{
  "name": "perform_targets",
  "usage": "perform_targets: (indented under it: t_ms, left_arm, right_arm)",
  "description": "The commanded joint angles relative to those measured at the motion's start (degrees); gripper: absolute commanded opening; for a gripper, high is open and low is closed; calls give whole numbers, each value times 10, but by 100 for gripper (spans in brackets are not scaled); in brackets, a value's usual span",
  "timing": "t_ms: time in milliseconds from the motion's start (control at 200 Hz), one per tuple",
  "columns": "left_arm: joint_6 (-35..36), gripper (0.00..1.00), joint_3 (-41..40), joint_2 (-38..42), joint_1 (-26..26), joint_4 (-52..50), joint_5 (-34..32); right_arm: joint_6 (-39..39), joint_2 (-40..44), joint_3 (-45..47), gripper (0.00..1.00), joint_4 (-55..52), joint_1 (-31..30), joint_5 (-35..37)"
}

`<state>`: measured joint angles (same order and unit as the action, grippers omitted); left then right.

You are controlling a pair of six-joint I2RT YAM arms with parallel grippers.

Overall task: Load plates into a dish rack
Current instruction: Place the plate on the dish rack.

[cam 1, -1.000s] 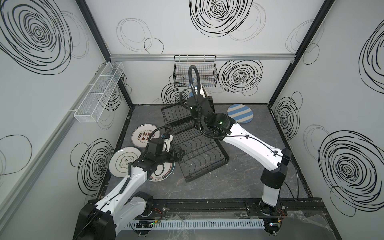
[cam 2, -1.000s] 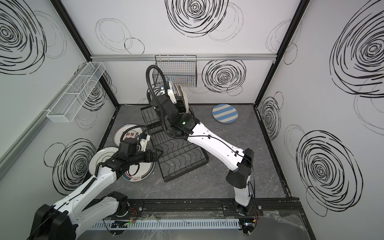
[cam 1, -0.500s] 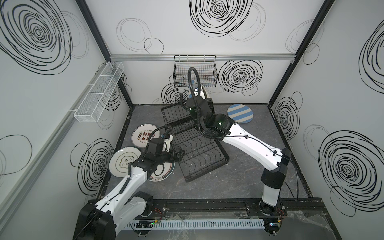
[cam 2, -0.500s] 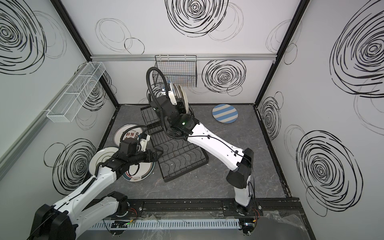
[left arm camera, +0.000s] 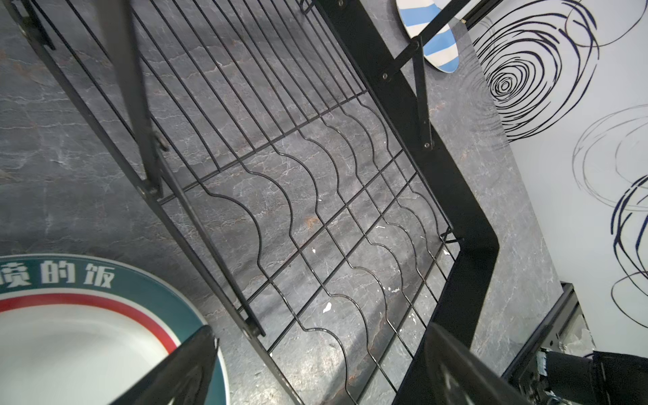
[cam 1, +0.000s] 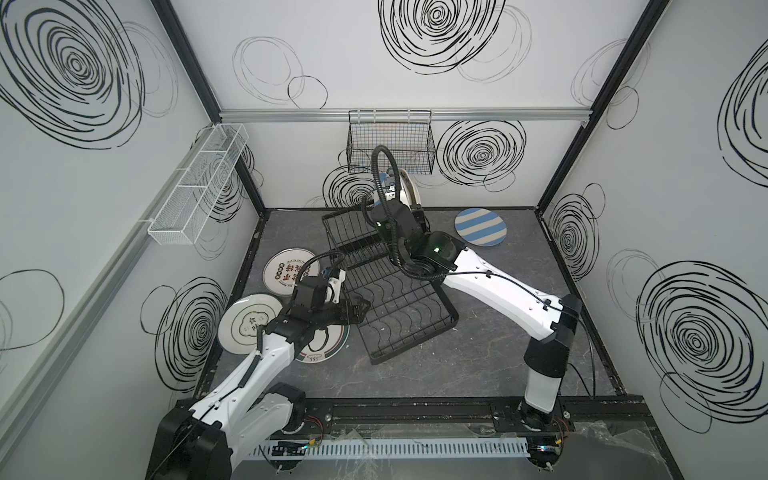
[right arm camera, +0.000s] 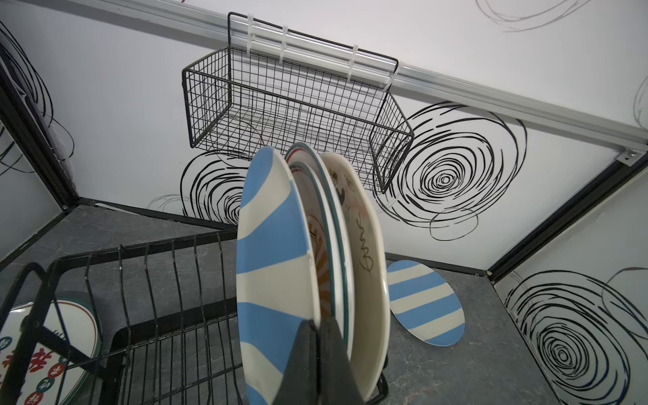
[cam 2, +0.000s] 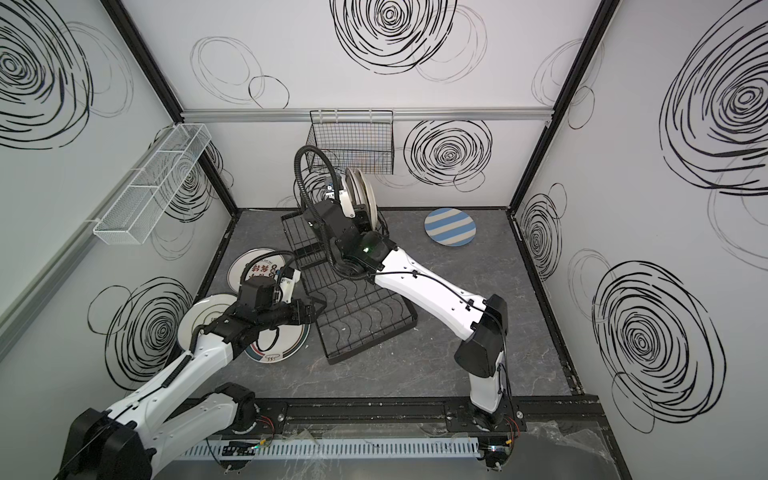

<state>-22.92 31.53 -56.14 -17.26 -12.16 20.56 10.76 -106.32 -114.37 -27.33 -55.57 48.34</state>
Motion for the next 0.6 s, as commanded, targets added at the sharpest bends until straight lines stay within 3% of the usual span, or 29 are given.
perform_targets:
  t_ms: [0,120,190,290,480,595]
  left_arm:
    - [4,96,7,0,-4,6,0]
    - [3,96,8,0,-4,6,1]
    - [3,96,7,-1,-4,6,0]
    - [3,96,7,0,-4,6,0]
    - [2,96,8,-5,-3,8,-3]
    - [2,96,11,-13,-2,10,-4]
  right_arm:
    - [16,19,-14,7,-11,3,15]
    - [15,20,-16,7,-11,3,8]
    - [11,21,-22,20,-11,3,2]
    - [-2,19,-37,27,-8,2,-5]
    - [-15,22,-91,50,-25,8,-45]
    - [13,80,-47,55,-18,45,-112]
